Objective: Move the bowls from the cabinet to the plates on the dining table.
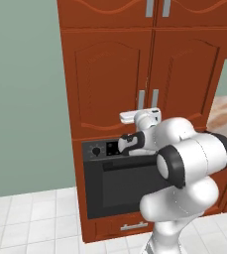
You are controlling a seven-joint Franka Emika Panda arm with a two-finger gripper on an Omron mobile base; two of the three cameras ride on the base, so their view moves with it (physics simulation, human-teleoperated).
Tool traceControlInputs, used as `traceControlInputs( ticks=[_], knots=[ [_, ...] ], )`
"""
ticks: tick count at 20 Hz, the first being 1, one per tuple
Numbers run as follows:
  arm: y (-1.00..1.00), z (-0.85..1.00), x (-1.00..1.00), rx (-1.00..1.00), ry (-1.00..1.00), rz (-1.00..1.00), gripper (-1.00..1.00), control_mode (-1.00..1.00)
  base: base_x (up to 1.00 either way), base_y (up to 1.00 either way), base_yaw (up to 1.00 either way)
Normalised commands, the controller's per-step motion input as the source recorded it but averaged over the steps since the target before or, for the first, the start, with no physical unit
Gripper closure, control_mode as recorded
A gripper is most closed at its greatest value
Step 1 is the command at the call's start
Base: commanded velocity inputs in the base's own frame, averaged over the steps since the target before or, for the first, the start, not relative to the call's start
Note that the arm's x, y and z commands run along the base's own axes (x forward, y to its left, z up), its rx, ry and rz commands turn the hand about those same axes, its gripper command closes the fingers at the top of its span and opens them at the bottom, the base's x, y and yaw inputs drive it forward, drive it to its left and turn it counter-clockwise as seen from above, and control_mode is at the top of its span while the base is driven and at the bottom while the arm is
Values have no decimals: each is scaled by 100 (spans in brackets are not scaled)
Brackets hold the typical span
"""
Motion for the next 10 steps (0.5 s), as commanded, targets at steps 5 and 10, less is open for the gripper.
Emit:
traceControlInputs(
  ticks=[5, 10],
  knots=[
    [0, 0, 0, 0, 0, 0, 100, -100, 0, 0, 0],
    [0, 0, 0, 0, 0, 0, 100, -100, 0, 0, 0]
  ],
)
